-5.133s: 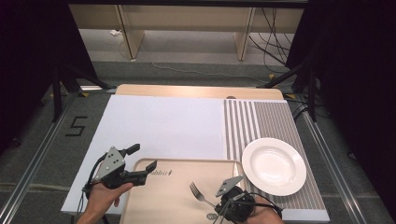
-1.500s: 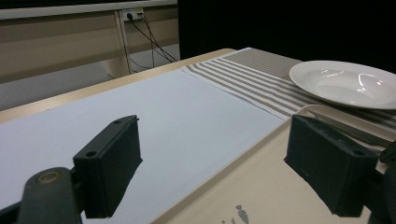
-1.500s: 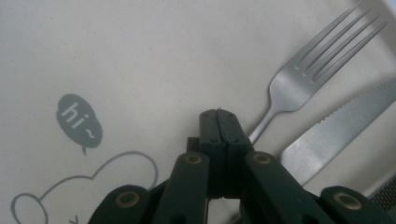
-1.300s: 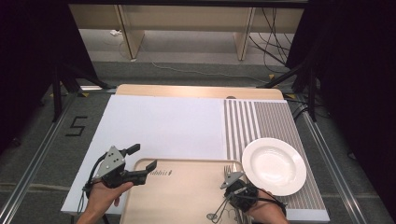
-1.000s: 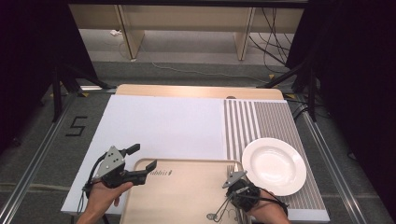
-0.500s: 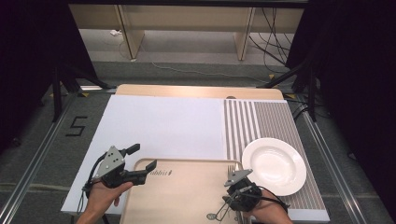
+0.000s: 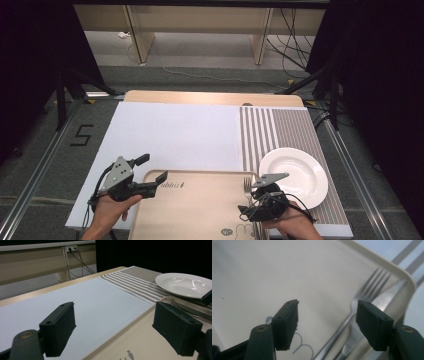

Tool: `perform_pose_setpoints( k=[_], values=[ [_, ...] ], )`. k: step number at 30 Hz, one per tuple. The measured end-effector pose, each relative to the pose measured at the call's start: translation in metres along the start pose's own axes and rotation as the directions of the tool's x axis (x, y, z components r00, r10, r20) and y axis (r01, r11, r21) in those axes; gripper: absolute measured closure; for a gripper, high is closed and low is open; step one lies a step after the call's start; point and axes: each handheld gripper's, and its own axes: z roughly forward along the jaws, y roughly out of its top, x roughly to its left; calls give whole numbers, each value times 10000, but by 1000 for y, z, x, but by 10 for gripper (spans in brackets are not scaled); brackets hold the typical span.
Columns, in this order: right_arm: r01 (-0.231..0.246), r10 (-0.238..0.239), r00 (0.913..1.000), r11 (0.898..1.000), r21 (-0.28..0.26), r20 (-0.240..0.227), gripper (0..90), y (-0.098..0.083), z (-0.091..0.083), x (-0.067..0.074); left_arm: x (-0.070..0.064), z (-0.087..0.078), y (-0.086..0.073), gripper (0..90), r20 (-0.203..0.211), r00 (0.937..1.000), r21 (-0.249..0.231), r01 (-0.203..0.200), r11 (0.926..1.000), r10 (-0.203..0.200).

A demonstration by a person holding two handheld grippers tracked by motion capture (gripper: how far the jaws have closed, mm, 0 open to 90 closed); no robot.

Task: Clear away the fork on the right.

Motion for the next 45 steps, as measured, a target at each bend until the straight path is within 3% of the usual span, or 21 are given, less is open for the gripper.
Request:
perform_pose_setpoints(
  k=[1,2,5,6,10,11,18,21,24,32,42,43,45],
  values=[
    [-101,103,9999,9998,-177,89,309,-2,-2,-4,0,0,0,172,-2,10000,4,-4,10000,4],
    [-239,239,9997,9997,32,-62,260,-2,-6,-6,0,0,0,172,-1,10000,4,-4,10000,4],
    [-419,417,9991,9987,-280,-87,242,-4,-12,-10,0,0,0,172,-3,10000,20,-15,10000,15],
    [-426,425,9991,9989,-185,-52,242,-5,-15,-13,0,0,0,172,-5,10000,21,-22,10000,22],
    [-713,726,9972,9954,-637,182,241,-7,-21,-18,0,0,0,172,-12,10000,18,-18,10000,18],
    [-556,572,9981,9962,-665,216,241,-8,-23,-21,0,0,0,172,-9,10000,15,-22,10000,22],
    [-1079,1134,9924,9885,-1060,470,227,-12,-30,-31,0,0,0,172,-16,10000,-8,-23,10000,23],
    [-1060,1092,9931,9919,-699,435,225,-13,-35,-36,0,0,0,172,-23,10000,-8,-25,10000,25],
    [-1402,1436,9883,9880,-653,509,226,-15,-39,-40,0,0,0,172,-21,10000,-4,-21,10000,21],
    [-1311,1400,9871,9854,-1087,782,225,-21,-43,-52,0,0,1,172,-30,10000,-3,-35,10000,35],
    [-1706,1866,9757,9760,-1356,1152,224,-30,-53,-68,0,0,1,172,-32,10000,-24,-41,10000,41],
    [-2107,2257,9674,9689,-1295,1150,224,-31,-55,-67,-1,1,1,172,-26,10000,-23,-17,10000,17],
    [-1952,2136,9688,9701,-1439,1254,224,-33,-57,-73,-1,1,1,172,-32,10000,-18,-32,10000,32]
  ],
)
